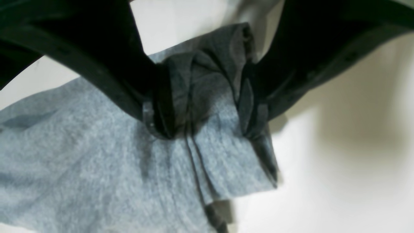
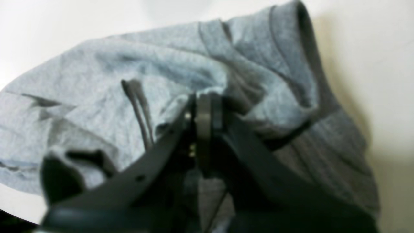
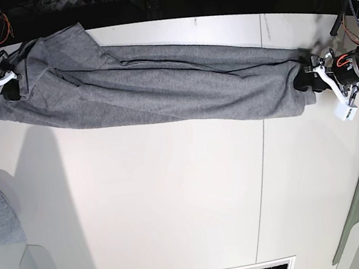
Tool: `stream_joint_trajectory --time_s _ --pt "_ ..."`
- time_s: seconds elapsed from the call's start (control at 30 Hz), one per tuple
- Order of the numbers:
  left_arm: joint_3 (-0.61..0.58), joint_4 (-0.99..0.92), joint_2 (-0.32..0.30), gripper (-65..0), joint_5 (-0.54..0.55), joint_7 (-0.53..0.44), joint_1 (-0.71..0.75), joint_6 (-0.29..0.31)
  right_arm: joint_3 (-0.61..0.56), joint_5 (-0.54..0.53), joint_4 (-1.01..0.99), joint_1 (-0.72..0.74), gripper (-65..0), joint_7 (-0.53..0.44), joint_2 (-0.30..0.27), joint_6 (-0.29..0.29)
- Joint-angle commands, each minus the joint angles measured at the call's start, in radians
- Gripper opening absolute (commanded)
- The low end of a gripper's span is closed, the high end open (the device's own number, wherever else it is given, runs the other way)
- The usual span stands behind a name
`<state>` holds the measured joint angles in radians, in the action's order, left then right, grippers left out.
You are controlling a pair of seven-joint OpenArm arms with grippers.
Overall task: Layout the t-shirt on the table in an organized manner, then fold the t-shirt properly
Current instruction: 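Hold both ends of the grey strip and adjust grips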
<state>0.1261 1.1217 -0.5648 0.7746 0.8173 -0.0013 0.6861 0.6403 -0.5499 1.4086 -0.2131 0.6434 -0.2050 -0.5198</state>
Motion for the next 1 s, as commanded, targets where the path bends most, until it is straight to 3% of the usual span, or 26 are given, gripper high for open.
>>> stream_joint_trajectory --time_s 0.0,0.1,0.3,0.33,0.4,0.43,0.57,0.73,0.97 --pt "0.007 -0.001 -0.013 -31.4 -0.019 -0.010 -0.012 -0.011 0.006 -0.018 0.014 0.008 -65.0 -0.014 -0.016 -0.009" --pt "0.007 -0.033 -0.008 -31.4 -0.061 -0.044 -0.012 -0.066 0.006 -0.018 0.014 0.008 -65.0 -0.014 -0.016 -0.008" --pt "0.006 -0.042 0.000 -31.5 -0.061 -0.035 0.000 -0.064 0.006 -0.020 0.014 0.008 -65.0 -0.014 -0.016 -0.009" --pt "0.006 -0.042 0.000 -31.5 -0.061 -0.035 0.003 -0.059 0.006 -0.021 0.014 0.008 -65.0 -0.014 -0.016 -0.009" --pt "0.004 -0.042 0.000 -32.7 -0.053 -0.034 0.008 0.010 0.006 -0.028 0.014 0.008 -65.0 -0.013 -0.016 -0.009" --pt "0.003 -0.042 0.000 -36.6 -0.045 -0.031 0.008 0.012 0.006 -0.034 0.014 0.008 -65.0 -0.013 -0.016 -0.009" --pt "0.003 -0.042 -0.001 -65.0 0.027 -0.021 0.007 0.012 0.006 -0.041 0.014 0.008 -65.0 -0.014 -0.016 -0.009" --pt "0.003 -0.020 -0.019 -65.0 0.137 -0.020 0.002 0.012 0.006 -0.054 0.014 0.008 -65.0 -0.013 -0.016 -0.009" --pt "0.003 0.162 -0.132 -65.0 0.169 0.036 0.002 0.012 0.006 -0.109 0.016 0.008 -65.0 -0.011 -0.016 -0.034"
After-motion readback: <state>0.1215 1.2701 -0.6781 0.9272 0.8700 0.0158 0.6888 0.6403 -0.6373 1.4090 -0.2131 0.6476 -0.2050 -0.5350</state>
